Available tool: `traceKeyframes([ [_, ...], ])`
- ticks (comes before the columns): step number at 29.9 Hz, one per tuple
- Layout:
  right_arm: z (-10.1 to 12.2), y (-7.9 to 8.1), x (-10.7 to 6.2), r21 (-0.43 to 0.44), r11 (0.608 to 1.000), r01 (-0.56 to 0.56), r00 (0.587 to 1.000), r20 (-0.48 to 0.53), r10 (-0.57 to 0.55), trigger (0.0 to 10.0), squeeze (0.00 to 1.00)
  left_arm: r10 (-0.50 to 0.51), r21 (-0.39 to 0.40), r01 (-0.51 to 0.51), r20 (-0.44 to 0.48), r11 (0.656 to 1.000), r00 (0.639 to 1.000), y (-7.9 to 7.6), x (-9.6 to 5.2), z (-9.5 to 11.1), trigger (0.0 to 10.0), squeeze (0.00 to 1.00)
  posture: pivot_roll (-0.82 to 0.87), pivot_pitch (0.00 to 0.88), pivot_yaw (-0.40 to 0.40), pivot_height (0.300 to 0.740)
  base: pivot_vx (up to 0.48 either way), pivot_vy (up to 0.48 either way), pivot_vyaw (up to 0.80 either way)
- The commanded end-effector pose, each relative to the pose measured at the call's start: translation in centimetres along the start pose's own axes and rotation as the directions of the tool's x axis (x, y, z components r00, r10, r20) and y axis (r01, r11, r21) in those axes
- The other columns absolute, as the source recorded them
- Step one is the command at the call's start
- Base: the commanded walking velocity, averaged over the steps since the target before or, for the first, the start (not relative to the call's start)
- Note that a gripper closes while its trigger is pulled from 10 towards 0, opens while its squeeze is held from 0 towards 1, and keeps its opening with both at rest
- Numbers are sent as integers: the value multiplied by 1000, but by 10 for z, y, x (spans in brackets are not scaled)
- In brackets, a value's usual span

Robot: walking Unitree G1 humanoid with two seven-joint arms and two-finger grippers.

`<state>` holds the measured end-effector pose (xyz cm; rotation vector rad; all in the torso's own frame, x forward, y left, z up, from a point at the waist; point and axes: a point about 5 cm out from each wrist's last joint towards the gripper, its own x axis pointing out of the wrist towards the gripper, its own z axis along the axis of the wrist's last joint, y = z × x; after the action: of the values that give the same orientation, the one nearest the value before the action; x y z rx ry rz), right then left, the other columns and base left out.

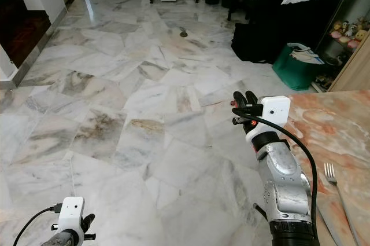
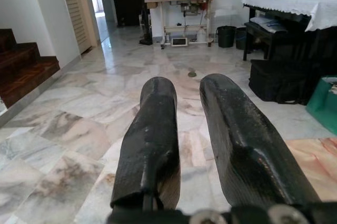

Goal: Setting the table

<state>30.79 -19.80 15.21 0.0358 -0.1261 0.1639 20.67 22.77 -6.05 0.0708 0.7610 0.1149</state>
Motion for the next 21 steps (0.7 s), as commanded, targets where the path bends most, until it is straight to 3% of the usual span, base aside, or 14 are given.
traceKeyframes([
  [1,2,-1,3,-7,1000,11,1000,8,-11,10000,0,-1,1,2,-28,1000,1000,0,-1,-6,10000,0,98,0,-42,727,0,0,0],
  [3,2,-1,3,-6,1000,13,1000,11,-13,10000,0,-2,2,2,-27,1000,1000,0,-1,-6,10000,0,99,0,-43,727,0,0,0],
  [5,3,0,5,-5,1000,15,1000,22,-15,10000,0,-33,6,32,96,999,995,-15,5,21,10000,0,102,0,-46,727,-279,0,0],
  [6,3,0,6,-5,1000,17,1000,26,-17,10000,0,-34,3,34,97,999,995,-16,5,21,10000,0,102,0,-46,727,-311,0,0],
  [17,7,0,10,-9,1000,13,999,48,-12,10000,0,-8,-7,8,-4,1000,1000,-4,0,-1,10000,0,103,0,-44,727,-322,0,0],
  [21,9,0,12,-12,1000,13,998,58,-12,10000,0,6,6,-6,-33,1000,999,0,-1,-7,10000,0,106,0,-45,727,0,0,0],
])
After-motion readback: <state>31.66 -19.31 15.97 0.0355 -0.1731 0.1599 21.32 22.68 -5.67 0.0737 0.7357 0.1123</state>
